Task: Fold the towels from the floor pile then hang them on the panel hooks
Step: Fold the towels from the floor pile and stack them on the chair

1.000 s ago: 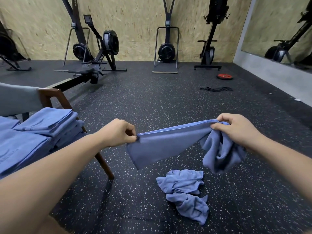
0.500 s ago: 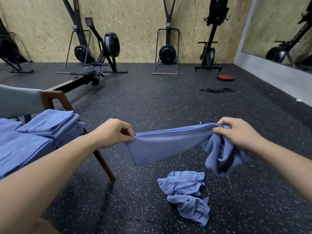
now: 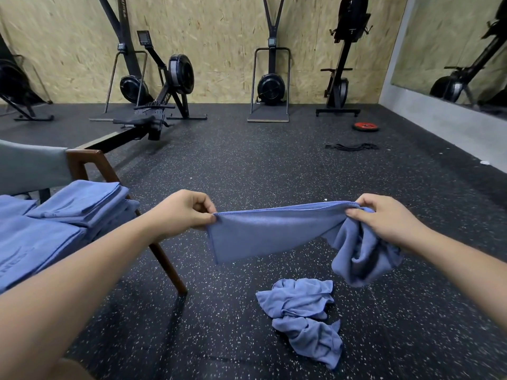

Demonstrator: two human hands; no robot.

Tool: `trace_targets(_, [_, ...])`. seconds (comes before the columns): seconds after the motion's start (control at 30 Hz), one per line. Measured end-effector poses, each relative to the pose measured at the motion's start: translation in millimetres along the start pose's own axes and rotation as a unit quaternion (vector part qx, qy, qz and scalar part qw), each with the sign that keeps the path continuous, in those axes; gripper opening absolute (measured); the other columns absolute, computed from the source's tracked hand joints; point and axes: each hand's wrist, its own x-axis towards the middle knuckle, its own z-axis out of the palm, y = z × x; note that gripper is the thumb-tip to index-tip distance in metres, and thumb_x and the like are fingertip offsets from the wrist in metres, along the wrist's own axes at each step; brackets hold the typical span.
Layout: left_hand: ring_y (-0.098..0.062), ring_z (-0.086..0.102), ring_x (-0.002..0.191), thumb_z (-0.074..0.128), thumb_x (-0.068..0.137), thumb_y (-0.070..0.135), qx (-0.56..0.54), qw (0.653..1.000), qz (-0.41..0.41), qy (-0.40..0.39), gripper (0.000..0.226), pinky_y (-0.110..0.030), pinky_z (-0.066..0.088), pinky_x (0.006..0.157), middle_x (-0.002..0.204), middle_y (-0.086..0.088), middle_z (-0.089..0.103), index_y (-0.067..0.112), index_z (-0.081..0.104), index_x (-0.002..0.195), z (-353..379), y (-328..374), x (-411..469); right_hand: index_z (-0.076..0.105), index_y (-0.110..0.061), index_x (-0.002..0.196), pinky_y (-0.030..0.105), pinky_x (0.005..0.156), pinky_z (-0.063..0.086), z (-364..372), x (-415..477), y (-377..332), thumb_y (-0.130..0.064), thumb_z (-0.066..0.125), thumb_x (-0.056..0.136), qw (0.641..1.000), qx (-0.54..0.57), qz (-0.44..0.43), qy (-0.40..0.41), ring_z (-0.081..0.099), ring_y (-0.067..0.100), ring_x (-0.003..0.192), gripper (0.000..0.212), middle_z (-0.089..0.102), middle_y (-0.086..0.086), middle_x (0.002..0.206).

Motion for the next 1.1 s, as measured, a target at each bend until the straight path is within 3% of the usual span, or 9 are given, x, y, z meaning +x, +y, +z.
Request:
trace_targets(0.13, [-0.01,0.069,0.068,0.075,0.092,-0.009,-0.108,0.994,-0.023,-0.012,0.01,-0.021,0.058,0.066,0.075,-0.009,0.07,0.0,0.07,0.09,5.0,13.0,-3.5,0.069,-0.023,0.08,0.034,0.071,0.046,1.3,1.3,3.8,-0.037,0.077,0.094,1.0,0.0,0.02,0.01,0.065,0.014,0.082,0.022,0.074,-0.006,0.084])
trace_targets(0.37, [-0.013,0.066,0.075,0.075,0.092,-0.005,-0.218,0.976,-0.029,0.004,0.015,-0.026,0.057,0.069,0.085,-0.008,0.072,0.008,0.07,0.097,2.1,14.2,-1.6,0.068,-0.025,0.081,0.033,0.07,0.045,0.9,1.8,6.7,-0.038,0.076,0.094,0.999,-0.014,0.04,0.023,0.066,0.015,0.086,0.02,0.073,-0.007,0.086])
trace_targets(0.47, [-0.013,0.062,0.079,0.074,0.094,-0.003,-0.251,0.967,-0.026,0.04,0.027,-0.028,0.052,0.073,0.086,-0.005,0.068,0.014,0.072,0.115,2.4,13.9,1.5,0.069,-0.025,0.083,0.033,0.073,0.047,2.6,-0.4,5.1,-0.035,0.079,0.092,0.999,-0.002,0.05,0.017,0.067,0.017,0.089,0.016,0.074,-0.006,0.089])
trace_targets(0.63, [-0.015,0.058,0.075,0.076,0.095,0.006,-0.165,0.98,-0.029,0.104,0.036,-0.03,0.049,0.072,0.079,-0.008,0.065,0.028,0.072,0.123,13.8,16.2,3.5,0.073,-0.026,0.091,0.033,0.077,0.047,12.6,-10.1,-1.2,-0.033,0.092,0.081,0.997,0.022,0.072,-0.02,0.067,0.018,0.089,0.023,0.075,0.002,0.094])
trace_targets(0.73, [-0.013,0.063,0.075,0.079,0.092,0.016,-0.07,0.993,-0.019,0.092,0.036,-0.035,0.051,0.079,0.083,-0.01,0.078,0.033,0.071,0.122,25.5,18.9,3.5,0.073,-0.024,0.095,0.032,0.07,0.048,21.3,-15.8,-6.5,-0.033,0.092,0.082,0.994,0.048,0.08,-0.05,0.067,0.016,0.084,0.024,0.074,0.003,0.094])
trace_targets(0.83, [-0.003,0.06,0.064,0.073,0.091,0.018,0.105,0.991,0.011,0.081,0.038,-0.031,0.052,0.074,0.079,0.008,0.079,0.04,0.066,0.122,38.2,27.0,0.9,0.072,-0.014,0.102,0.026,0.053,0.041,34.1,-22.8,-16.7,-0.024,0.085,0.091,0.983,0.108,0.102,-0.112,0.053,0.012,0.059,0.02,0.069,0.003,0.08])
trace_targets(0.93, [0.003,0.066,0.077,0.069,0.09,0.014,0.211,0.975,0.049,0.051,0.046,-0.029,0.056,0.08,0.08,0.018,0.078,0.039,0.065,0.128,47.9,38.4,-2.6,0.068,-0.006,0.11,0.029,0.052,0.047,43.4,-33.1,-38.8,-0.013,0.073,0.1,0.956,0.192,0.12,-0.189,0.052,0.023,0.07,0.013,0.063,0.016,0.082])
trace_targets(1.03, [0.015,0.06,0.071,0.067,0.093,0.013,0.248,0.966,0.078,0.014,0.047,-0.01,0.043,0.063,0.081,0.02,0.076,0.037,0.064,0.133,54.5,49.3,-5.7,0.064,-0.007,0.12,0.034,0.057,0.059,47.5,-45.3,-68.2,-0.007,0.063,0.105,0.933,0.238,0.116,-0.245,0.06,0.021,0.065,0.014,0.066,0.013,0.079])
trace_targets(1.1, [0.016,0.059,0.071,0.065,0.096,0.015,0.256,0.962,0.095,0.005,0.046,-0.009,0.042,0.058,0.085,0.022,0.077,0.04,0.063,0.134,59.5,55.1,-7.2,0.062,-0.009,0.126,0.034,0.06,0.061,49.8,-51.9,-85.6,-0.004,0.06,0.106,0.92,0.266,0.104,-0.269,0.064,0.019,0.064,0.021,0.066,0.011,0.076])
